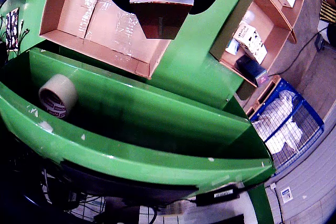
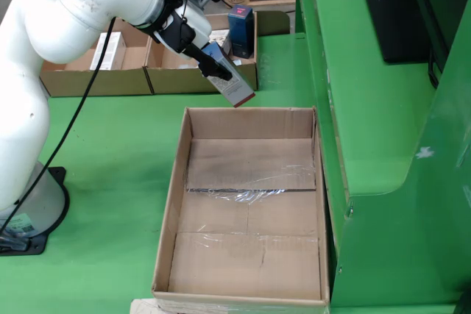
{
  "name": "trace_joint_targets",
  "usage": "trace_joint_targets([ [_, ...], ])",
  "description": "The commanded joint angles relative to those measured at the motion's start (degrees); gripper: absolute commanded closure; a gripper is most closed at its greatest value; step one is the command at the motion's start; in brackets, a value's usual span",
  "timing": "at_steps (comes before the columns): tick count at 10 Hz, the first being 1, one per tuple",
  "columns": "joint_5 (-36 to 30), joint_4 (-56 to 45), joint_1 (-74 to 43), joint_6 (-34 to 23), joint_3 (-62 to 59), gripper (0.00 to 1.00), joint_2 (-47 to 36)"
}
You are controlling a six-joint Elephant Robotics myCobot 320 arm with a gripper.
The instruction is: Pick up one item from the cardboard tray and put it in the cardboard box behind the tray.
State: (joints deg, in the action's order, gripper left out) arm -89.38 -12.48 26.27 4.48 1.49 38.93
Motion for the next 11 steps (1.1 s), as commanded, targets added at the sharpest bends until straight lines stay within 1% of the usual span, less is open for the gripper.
trace_joint_targets([
  [1, -0.38, -1.4, 2.99, -1.08, -1.49, 1.0, -3.31],
  [3, -0.2, -2.22, 3.97, -1.14, -1.49, 1.0, -4.0],
  [5, 1.23, -1.54, 7.94, -1.64, -1.49, 1.0, -4.96],
  [11, 0.73, -3.6, 12.23, -1.5, -1.49, 1.0, -4.84],
])
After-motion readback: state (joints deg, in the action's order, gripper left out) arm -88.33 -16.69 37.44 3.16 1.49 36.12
